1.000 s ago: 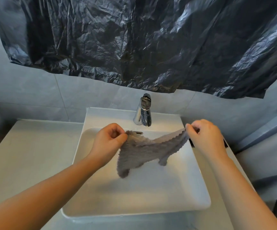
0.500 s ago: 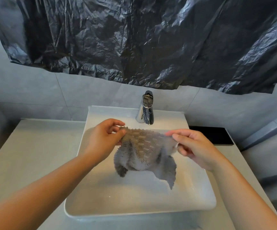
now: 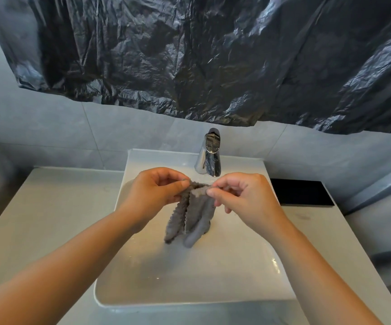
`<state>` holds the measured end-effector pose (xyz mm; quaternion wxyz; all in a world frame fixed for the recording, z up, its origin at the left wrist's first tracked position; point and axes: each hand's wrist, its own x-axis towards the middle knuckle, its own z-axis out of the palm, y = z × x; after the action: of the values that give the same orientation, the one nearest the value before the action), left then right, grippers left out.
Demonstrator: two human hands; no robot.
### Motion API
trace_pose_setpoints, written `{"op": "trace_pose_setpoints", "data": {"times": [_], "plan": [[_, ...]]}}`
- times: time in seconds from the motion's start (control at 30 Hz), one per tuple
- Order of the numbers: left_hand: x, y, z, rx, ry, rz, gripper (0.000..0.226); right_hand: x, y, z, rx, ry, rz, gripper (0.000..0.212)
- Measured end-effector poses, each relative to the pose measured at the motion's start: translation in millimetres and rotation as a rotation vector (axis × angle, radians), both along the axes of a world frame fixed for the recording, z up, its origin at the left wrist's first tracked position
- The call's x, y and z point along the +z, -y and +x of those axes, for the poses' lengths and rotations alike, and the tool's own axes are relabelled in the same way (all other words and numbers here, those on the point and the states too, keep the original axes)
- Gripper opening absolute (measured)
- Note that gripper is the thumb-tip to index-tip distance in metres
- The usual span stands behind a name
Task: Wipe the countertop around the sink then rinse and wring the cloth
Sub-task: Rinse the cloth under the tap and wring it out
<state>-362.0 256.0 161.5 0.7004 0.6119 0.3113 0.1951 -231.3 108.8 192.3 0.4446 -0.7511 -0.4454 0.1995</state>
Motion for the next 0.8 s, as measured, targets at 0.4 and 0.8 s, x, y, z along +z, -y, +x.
{"op": "trace_pose_setpoints", "data": {"times": [0.4, 0.8], "plan": [[-8, 11, -9, -0.039, 0.131, 0.059, 0.013, -11, -15, -11, -0.025, -0.15, -0.021, 0.011], [-13, 12, -16, 0.116, 0.173, 0.253, 0.009, -12, -22, -16, -0.023, -0.122, -0.009, 0.008]]}}
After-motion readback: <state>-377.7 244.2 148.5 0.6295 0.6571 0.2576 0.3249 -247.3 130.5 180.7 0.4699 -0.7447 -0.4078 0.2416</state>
